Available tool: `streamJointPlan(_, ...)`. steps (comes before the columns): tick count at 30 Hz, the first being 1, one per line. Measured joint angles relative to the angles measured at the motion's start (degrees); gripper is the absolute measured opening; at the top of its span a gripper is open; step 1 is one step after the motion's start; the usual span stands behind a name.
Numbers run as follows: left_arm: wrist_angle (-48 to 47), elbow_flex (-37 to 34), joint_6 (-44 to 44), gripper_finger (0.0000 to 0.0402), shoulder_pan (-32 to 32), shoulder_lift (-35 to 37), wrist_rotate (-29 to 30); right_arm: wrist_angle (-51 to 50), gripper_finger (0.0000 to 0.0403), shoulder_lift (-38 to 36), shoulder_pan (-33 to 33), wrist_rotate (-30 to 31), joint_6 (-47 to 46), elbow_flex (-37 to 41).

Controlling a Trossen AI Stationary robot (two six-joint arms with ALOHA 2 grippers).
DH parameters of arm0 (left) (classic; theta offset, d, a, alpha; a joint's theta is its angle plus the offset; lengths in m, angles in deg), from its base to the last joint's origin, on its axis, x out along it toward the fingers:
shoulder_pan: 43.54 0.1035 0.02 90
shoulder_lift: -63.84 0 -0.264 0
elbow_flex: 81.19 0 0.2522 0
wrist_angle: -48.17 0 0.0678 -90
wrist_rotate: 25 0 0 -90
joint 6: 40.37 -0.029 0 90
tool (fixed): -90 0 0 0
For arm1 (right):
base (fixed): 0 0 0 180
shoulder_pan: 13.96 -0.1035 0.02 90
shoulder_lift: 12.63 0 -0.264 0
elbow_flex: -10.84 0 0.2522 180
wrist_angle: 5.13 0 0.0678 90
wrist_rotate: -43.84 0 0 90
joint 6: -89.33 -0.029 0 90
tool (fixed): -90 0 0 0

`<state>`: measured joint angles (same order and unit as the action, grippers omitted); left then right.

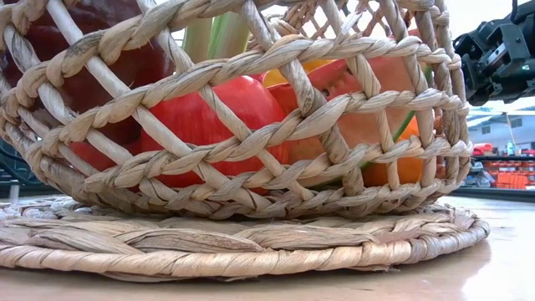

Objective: Build produce basket
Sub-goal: Return to home position

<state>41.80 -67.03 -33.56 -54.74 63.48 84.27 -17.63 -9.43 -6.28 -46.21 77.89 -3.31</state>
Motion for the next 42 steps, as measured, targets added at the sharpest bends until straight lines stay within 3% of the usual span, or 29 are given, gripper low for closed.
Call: streamJointPlan(42, 0.0, 0.0, 0.0, 0.0026, 0.0, 0.0, 0.0, 0.0, 0.0012, 0.0, 0.0, 0.0, 0.0, 0.0)
